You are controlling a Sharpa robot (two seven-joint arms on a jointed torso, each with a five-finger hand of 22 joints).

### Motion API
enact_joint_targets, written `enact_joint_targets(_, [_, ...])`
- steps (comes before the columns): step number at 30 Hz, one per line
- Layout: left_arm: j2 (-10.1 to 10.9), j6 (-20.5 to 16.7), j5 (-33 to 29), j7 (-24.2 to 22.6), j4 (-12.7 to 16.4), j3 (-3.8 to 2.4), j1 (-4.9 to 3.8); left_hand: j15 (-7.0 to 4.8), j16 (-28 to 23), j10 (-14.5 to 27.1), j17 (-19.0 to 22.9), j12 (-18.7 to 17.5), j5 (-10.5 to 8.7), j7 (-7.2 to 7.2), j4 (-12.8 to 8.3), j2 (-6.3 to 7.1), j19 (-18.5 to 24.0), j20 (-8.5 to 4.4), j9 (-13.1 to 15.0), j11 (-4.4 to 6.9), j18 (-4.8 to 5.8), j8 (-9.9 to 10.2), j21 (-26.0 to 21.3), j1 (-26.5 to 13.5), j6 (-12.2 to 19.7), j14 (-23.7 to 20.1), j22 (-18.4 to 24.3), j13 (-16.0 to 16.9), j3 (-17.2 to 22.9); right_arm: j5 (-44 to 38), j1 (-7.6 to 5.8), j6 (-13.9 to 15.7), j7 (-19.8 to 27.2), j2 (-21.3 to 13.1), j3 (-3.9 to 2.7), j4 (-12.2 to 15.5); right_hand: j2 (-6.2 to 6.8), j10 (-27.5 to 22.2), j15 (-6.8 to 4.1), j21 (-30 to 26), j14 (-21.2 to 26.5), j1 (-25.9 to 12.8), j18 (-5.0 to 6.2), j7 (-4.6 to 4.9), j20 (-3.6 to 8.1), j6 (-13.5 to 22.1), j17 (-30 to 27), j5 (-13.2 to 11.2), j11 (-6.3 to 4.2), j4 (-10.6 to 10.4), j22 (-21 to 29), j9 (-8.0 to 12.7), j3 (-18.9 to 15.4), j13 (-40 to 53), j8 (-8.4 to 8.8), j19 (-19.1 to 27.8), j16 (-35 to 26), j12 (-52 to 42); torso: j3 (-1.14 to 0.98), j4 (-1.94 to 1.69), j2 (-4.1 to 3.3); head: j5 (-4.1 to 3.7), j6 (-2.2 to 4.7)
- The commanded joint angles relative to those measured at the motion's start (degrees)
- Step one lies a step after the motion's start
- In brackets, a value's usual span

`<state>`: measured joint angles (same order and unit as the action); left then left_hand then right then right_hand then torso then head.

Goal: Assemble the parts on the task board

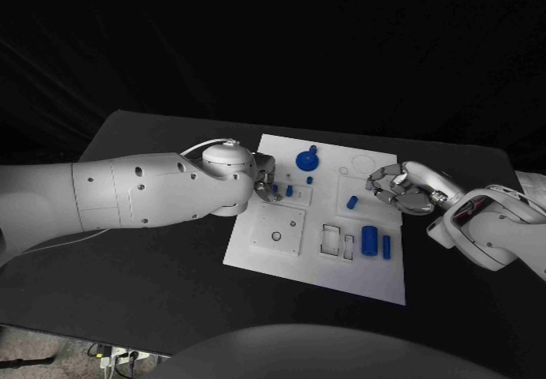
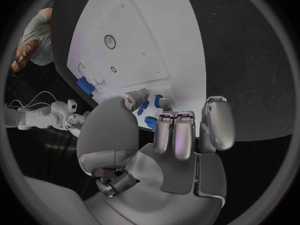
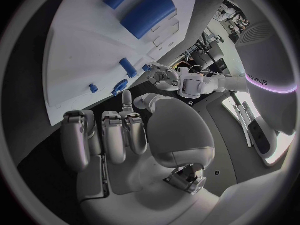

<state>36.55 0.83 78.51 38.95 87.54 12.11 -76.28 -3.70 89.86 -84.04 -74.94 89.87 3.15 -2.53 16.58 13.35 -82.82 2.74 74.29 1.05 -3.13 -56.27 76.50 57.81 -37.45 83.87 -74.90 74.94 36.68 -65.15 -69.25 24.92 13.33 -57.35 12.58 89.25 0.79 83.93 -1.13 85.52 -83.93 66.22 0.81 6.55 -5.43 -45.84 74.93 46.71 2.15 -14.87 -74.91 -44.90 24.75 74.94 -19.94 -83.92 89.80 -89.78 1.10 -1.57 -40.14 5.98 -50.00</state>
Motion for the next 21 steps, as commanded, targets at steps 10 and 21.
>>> enact_joint_targets(10, [0.94, 2.9, 1.52, 2.21, 1.06, -0.12, -0.46, -0.04, 0.14, -5.96, -15.06, 0.13, -0.39, -0.25, 0.09, 0.92, -0.2, -0.05, -0.16, -0.06, 0.05, -0.26, -0.22, -0.99, 2.91, 6.13, -11.0, 15.06, -3.88, -0.37, 0.07, -0.26, 0.07, -0.05, 0.01, 0.03, 0.04, 6.07, 0.47, -0.22, -6.07, 0.73, 0.66, -0.04, -0.27, -0.55, 15.07, 0.36, 0.34, 0.25, -13.14, -0.11, 0.08, 15.06, 0.05, -1.94, 0.2, -0.22, 0.02, 0.06, 0.0, -0.06, 0.0])
enact_joint_targets(21, [6.01, 6.68, -2.77, -1.98, 7.37, -0.14, -7.65, 1.3, 0.14, 0.15, -15.06, -5.22, -0.39, -2.5, 0.07, 0.33, 1.76, 0.84, -2.81, -1.46, -0.32, 3.28, -2.46, 7.01, 13.52, 6.13, -10.38, 10.94, -18.22, -0.43, 0.04, 2.69, 1.29, -0.86, 0.0, 1.04, 0.56, 6.07, 0.46, 0.03, -6.07, 0.69, 0.59, -0.03, -0.27, -0.66, 15.07, 0.36, 0.34, 0.39, -13.25, -0.17, -0.17, 15.06, 0.07, -2.17, 0.2, -0.22, -0.05, -0.01, 0.07, -0.5, 0.0])
